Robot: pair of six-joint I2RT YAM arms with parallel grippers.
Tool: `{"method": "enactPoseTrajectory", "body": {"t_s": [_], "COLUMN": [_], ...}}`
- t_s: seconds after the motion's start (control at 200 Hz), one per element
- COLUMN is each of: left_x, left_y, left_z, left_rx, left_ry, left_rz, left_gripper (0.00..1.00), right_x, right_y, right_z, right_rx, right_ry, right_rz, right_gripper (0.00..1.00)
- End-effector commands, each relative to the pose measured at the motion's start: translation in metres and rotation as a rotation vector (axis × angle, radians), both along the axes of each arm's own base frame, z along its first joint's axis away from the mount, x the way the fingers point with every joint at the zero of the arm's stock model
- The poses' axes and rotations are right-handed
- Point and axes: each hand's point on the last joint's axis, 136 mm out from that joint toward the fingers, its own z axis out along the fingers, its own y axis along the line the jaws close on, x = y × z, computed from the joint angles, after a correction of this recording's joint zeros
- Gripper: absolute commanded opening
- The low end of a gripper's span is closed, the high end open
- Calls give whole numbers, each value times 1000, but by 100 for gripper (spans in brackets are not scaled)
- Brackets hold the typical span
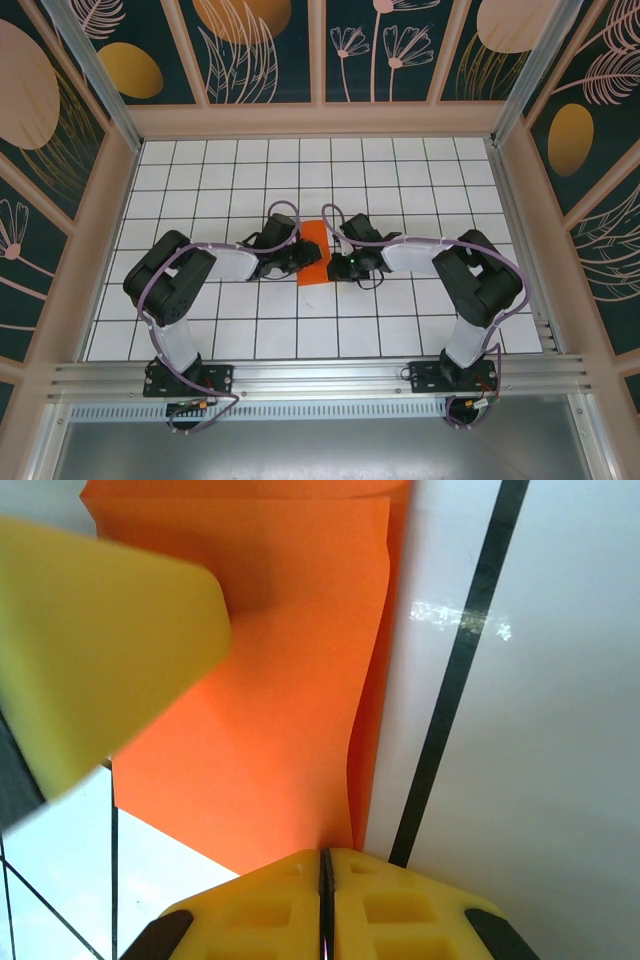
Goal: Fold a paper plane with a square sheet of paper (pick it up from the middle)
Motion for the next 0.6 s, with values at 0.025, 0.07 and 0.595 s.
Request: {"method": "enactPoseTrajectory", "body": {"t_s": [0.025, 0.07, 0.595], "left_x": [25, 28, 38], "left_y": [28, 29, 53], "left_z": [-6, -4, -13], "left_rx": [98, 95, 156], "left_ry": [-52, -61, -86], "left_rz": [73, 73, 106], "left_gripper": [28, 28, 29], "right_x": [-33, -34, -35], "right_y": [-49, -49, -53], "right_z": [-46, -47, -49], "right_rx": [-211, -212, -208], "right_ry": [130, 133, 148], "right_rz": [-34, -33, -56], "right_gripper": [12, 12, 11]}}
